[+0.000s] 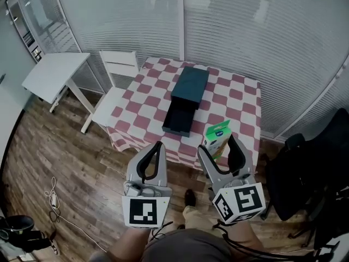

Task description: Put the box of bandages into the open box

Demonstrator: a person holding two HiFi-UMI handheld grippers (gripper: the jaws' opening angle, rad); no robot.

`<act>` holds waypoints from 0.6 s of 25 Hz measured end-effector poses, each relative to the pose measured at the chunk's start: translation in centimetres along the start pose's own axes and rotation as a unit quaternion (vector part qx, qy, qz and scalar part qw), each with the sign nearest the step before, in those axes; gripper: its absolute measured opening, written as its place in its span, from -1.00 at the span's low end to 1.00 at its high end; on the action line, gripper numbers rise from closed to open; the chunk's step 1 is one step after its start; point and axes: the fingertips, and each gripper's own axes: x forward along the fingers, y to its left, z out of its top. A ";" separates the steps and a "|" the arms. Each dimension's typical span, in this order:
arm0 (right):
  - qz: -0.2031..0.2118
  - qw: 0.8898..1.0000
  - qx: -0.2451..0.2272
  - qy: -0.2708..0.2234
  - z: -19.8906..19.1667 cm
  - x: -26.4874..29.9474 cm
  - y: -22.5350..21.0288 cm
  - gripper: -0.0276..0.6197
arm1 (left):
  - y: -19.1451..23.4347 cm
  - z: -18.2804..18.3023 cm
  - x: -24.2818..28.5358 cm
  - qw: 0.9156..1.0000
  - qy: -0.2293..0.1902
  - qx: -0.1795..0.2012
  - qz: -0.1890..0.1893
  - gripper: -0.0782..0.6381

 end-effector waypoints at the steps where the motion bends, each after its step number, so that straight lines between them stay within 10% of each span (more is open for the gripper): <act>1: 0.004 1.000 0.001 0.000 0.2 1.2 -0.6 0.21 | 0.3 0.1 1.2 1.000 0.002 0.002 0.001 -0.78; 15: 0.060 0.998 0.005 0.002 1.5 12.6 -4.2 0.21 | 4.1 1.3 11.3 0.999 0.003 0.020 0.039 -0.78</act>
